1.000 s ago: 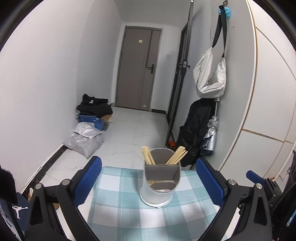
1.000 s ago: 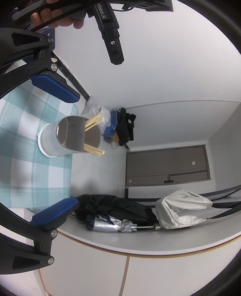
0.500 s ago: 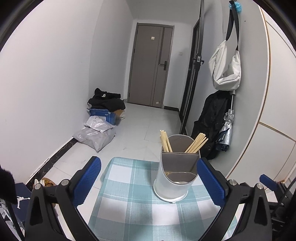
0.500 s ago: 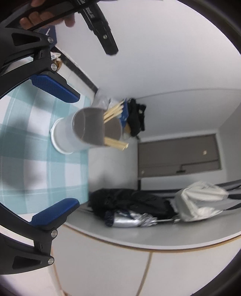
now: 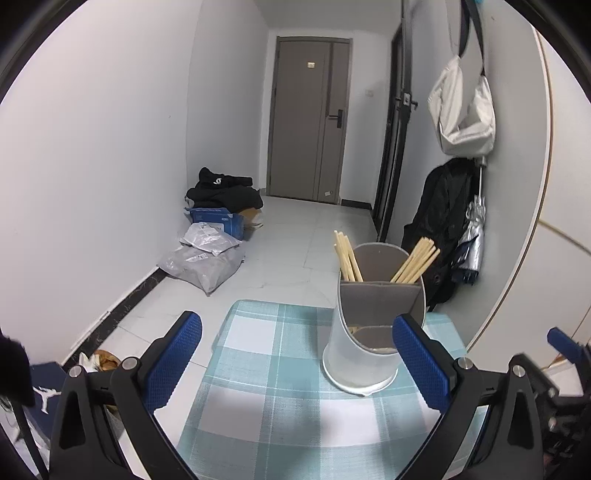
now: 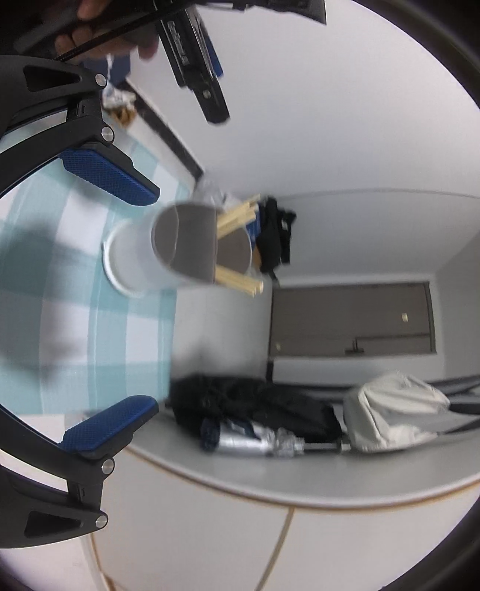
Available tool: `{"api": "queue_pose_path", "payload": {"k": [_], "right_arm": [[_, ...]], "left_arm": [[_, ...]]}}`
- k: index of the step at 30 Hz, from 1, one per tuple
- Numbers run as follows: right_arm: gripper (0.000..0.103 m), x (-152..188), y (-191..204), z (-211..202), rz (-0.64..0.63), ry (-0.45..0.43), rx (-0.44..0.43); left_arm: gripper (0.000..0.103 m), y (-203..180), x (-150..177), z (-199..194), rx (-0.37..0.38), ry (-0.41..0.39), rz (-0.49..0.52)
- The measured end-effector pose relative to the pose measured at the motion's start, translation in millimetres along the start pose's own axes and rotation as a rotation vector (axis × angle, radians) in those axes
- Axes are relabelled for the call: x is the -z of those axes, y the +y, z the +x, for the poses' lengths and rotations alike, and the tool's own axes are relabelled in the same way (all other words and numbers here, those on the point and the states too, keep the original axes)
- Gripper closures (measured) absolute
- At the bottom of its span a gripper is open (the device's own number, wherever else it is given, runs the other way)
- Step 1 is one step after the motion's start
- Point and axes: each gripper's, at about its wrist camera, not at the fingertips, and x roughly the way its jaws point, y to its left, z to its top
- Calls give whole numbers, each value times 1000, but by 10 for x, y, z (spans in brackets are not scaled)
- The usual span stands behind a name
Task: Organize utensils
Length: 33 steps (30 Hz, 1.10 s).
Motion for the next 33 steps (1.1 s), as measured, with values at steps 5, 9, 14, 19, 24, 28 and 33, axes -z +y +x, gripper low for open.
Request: {"api": "queue_pose_path", "payload": {"k": [5, 9, 14, 19, 24, 28, 33], "right_arm": [[0, 55, -103, 98, 64, 44, 17], [0, 70, -114, 123, 81, 53, 9], [0, 52, -84, 72, 64, 25, 22], [0, 47, -69, 49, 59, 12, 11], [0, 53, -59, 36, 52, 10, 13], [0, 67, -56, 53, 51, 15, 28], [0, 88, -40, 40, 39, 16, 38]], "left_arm": [[2, -63, 29, 36, -8, 21, 43], [2, -84, 27, 40, 4, 30, 49], [2, -121, 33, 33, 5, 32, 64], [2, -128, 24, 34, 10, 33, 61], [2, -124, 28, 21, 13, 35, 57], [2, -136, 36, 44, 24, 56, 54], [2, -135, 35, 30, 24, 54, 46]]}}
